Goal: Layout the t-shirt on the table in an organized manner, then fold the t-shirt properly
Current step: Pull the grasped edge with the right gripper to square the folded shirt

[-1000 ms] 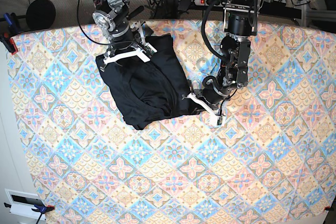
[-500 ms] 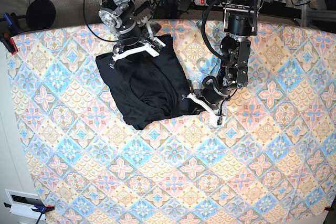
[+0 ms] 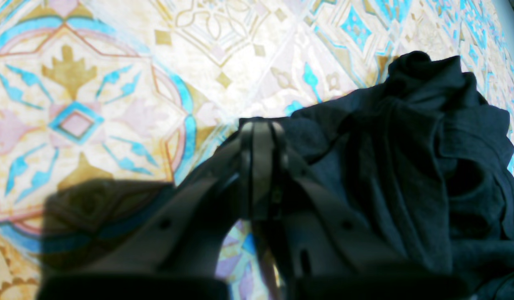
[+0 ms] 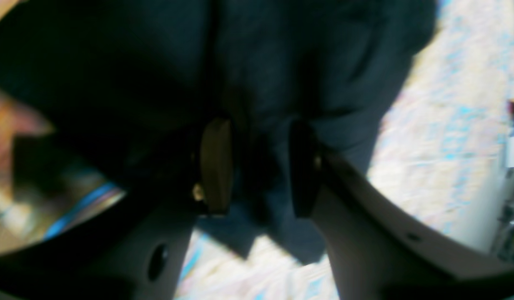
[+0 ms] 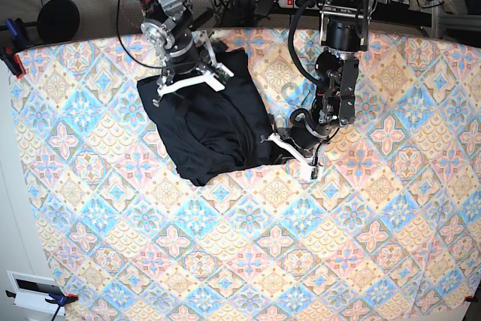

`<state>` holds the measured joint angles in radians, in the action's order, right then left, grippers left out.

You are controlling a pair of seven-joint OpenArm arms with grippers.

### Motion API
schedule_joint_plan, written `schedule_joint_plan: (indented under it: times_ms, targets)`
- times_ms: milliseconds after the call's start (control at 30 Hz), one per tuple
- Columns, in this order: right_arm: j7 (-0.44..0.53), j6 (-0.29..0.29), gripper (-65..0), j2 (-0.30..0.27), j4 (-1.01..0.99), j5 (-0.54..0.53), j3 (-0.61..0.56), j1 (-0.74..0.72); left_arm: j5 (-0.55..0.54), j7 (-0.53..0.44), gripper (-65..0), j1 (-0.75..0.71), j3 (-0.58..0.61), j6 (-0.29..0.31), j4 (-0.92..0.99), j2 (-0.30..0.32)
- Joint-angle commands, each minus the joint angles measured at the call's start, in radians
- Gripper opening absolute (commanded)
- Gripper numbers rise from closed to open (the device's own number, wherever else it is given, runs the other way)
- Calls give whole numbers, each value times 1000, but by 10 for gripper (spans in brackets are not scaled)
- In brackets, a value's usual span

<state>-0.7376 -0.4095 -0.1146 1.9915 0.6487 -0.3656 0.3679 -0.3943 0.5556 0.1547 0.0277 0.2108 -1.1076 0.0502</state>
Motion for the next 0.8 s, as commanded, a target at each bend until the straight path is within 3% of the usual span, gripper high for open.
schedule_joint_plan:
  times_ms: [0, 133, 467, 700, 767]
  targets:
    - [11, 10, -435, 2, 18, 3, -2, 4, 90, 139, -649, -28, 7, -69, 34, 6]
    - [10, 10, -449, 2, 18, 3, -2, 4, 90, 139, -649, -28, 5, -69, 34, 6]
    - [8, 10, -650, 2, -2, 1, -2, 4, 90, 139, -649, -28, 5, -69, 34, 6]
    - [5, 10, -650, 2, 18, 3, -34, 12, 90, 139, -649, -28, 5, -69, 34, 6]
    - [-35, 10, -650, 2, 22, 3, -75, 13, 90, 139, -649, -28, 5, -69, 34, 6]
